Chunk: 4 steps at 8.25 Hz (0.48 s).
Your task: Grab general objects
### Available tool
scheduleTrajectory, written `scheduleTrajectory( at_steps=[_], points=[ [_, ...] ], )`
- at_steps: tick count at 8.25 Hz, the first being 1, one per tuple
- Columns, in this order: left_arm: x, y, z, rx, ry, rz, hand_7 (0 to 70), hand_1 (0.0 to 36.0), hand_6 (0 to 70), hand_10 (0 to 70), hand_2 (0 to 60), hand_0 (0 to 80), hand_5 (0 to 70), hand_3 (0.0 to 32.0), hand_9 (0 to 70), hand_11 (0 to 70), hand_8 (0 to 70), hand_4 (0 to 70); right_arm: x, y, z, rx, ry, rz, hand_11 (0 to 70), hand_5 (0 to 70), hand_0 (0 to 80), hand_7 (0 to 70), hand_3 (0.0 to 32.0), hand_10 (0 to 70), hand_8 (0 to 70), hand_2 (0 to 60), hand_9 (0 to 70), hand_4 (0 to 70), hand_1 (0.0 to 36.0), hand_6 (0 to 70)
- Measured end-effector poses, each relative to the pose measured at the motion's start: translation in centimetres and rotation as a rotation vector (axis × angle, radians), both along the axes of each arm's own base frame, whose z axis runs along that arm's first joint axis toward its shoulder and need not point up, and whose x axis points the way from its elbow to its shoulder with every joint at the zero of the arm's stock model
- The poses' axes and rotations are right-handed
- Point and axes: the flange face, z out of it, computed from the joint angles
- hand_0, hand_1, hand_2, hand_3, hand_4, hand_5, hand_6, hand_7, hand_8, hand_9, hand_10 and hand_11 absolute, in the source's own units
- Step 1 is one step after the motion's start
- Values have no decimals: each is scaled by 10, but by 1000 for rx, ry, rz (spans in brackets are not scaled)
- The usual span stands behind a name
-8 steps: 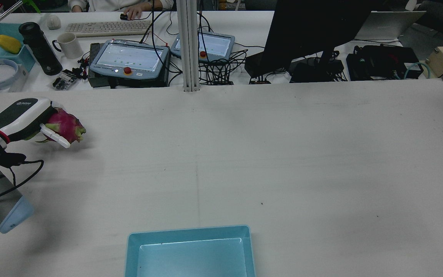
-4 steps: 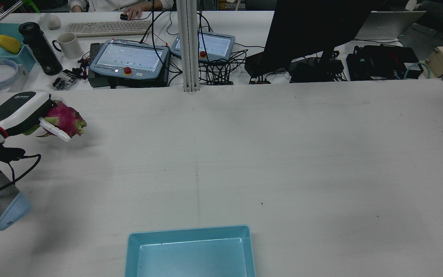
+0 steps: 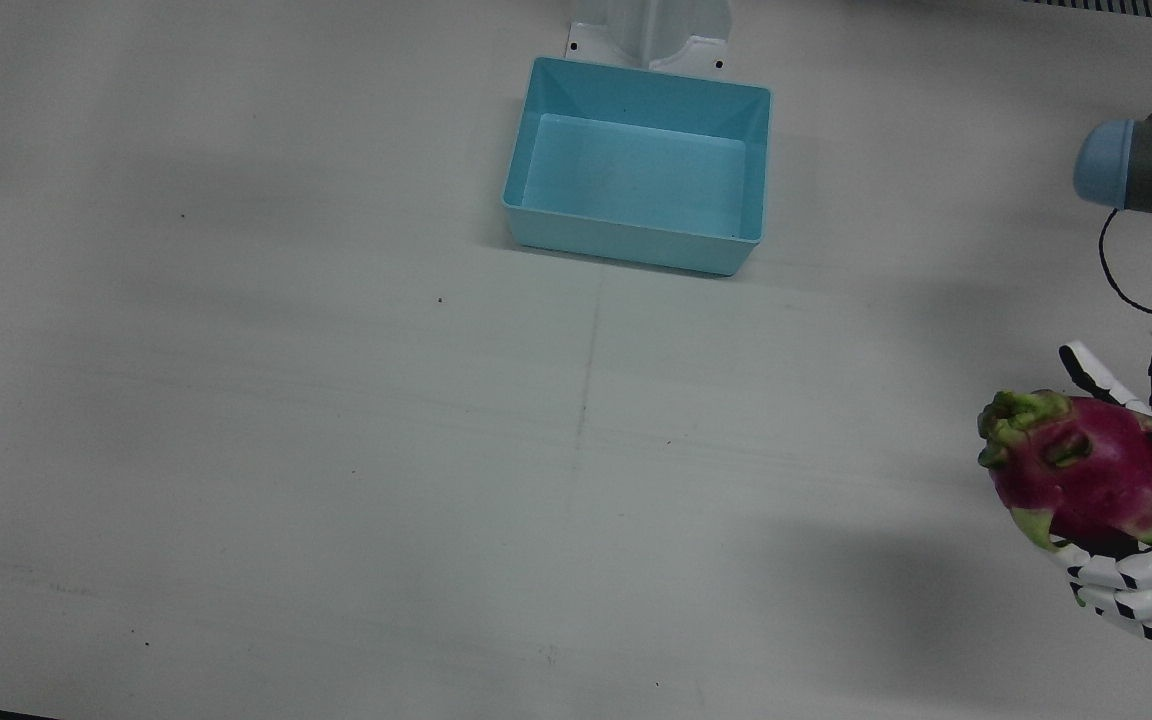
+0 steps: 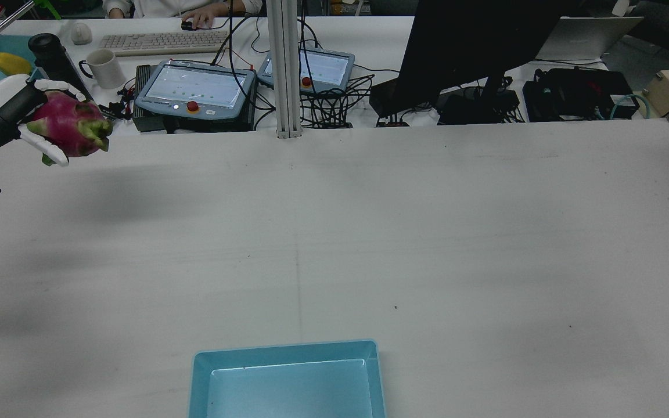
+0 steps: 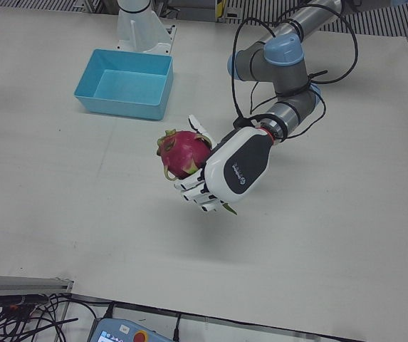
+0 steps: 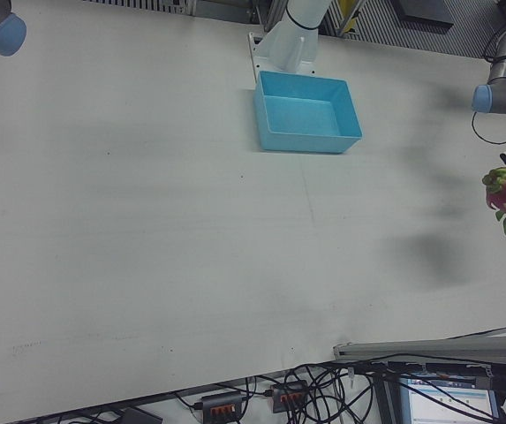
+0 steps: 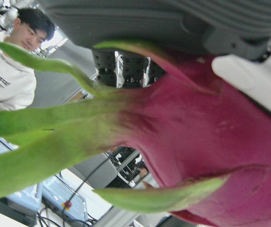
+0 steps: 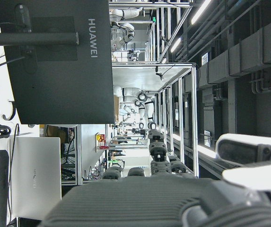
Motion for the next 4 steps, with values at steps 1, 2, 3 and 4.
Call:
scheduleTrajectory(
  at_steps=[1, 2, 3, 4],
  points=[
    [11, 11, -3, 48, 19, 65, 700, 292, 700, 700, 600, 460, 700, 0, 700, 700, 700, 493, 0, 0, 0, 0, 0, 0, 0, 0, 0, 0, 0, 0, 0, 0, 0, 0, 0, 0],
    [26, 30, -4, 88, 37, 127, 700, 292, 700, 700, 600, 463, 700, 0, 700, 700, 700, 496, 0, 0, 0, 0, 0, 0, 0, 0, 0, 0, 0, 0, 0, 0, 0, 0, 0, 0],
    [44, 49, -8, 116, 55, 177, 700, 288, 700, 700, 600, 464, 700, 0, 700, 700, 700, 495, 0, 0, 0, 0, 0, 0, 0, 0, 0, 0, 0, 0, 0, 0, 0, 0, 0, 0],
    [63, 64, -14, 138, 71, 223, 700, 292, 700, 700, 600, 469, 700, 0, 700, 700, 700, 494, 0, 0, 0, 0, 0, 0, 0, 0, 0, 0, 0, 0, 0, 0, 0, 0, 0, 0]
  ],
)
